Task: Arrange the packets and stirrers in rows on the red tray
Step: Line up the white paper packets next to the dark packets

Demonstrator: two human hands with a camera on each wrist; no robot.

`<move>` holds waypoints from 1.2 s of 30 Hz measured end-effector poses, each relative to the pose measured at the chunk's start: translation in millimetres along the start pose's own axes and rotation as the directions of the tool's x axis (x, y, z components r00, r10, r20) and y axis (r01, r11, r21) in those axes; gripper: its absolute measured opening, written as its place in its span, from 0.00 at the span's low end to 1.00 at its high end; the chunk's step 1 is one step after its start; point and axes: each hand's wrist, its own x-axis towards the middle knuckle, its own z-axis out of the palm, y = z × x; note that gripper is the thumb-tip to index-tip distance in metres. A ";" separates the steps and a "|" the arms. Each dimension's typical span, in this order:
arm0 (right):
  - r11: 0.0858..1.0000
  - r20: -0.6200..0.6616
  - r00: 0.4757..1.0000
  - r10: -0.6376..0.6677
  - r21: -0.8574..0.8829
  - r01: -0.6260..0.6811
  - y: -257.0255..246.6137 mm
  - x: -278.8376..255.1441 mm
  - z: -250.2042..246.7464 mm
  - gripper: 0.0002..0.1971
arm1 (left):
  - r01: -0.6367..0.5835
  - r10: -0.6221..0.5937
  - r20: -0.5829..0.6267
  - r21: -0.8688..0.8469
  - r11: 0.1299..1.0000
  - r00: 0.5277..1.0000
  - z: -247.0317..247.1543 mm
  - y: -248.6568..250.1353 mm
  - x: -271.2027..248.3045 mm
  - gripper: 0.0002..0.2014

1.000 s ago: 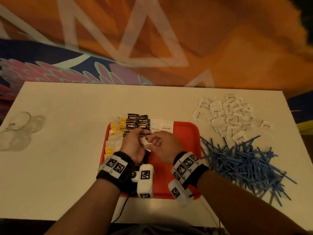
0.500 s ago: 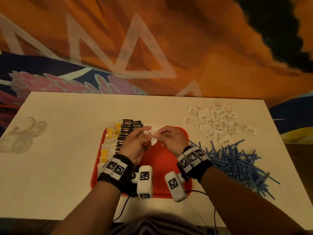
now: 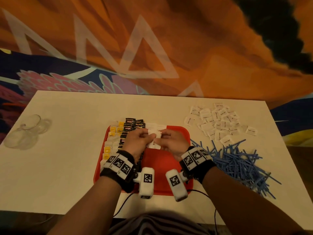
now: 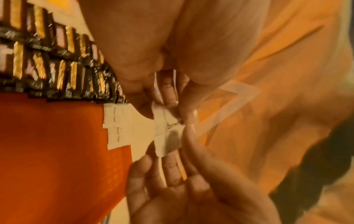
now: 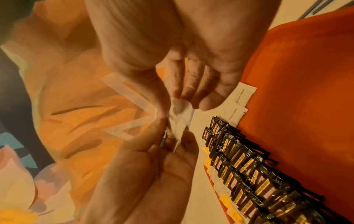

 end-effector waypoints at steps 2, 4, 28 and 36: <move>1.000 -0.043 0.999 -0.019 0.019 0.020 0.9 2.4 1.3 0.09 | -0.035 0.034 -0.041 -0.015 0.999 0.999 -1.1 0.7 0.0 0.03; 0.996 -0.091 0.996 -0.012 0.085 0.019 2.5 4.2 4.6 0.09 | -0.035 0.027 -0.071 -0.113 0.993 0.997 -2.8 1.0 -1.9 0.05; 0.996 -0.118 0.991 -0.069 -0.056 0.063 12.5 17.6 15.6 0.05 | -0.023 0.023 -0.025 -0.002 1.000 0.999 -26.5 -26.2 9.6 0.05; 0.965 -0.039 0.999 -0.026 -0.262 0.015 35.7 22.2 5.3 0.09 | 0.061 -0.065 -0.034 -0.119 0.991 0.997 -28.3 -38.1 20.9 0.03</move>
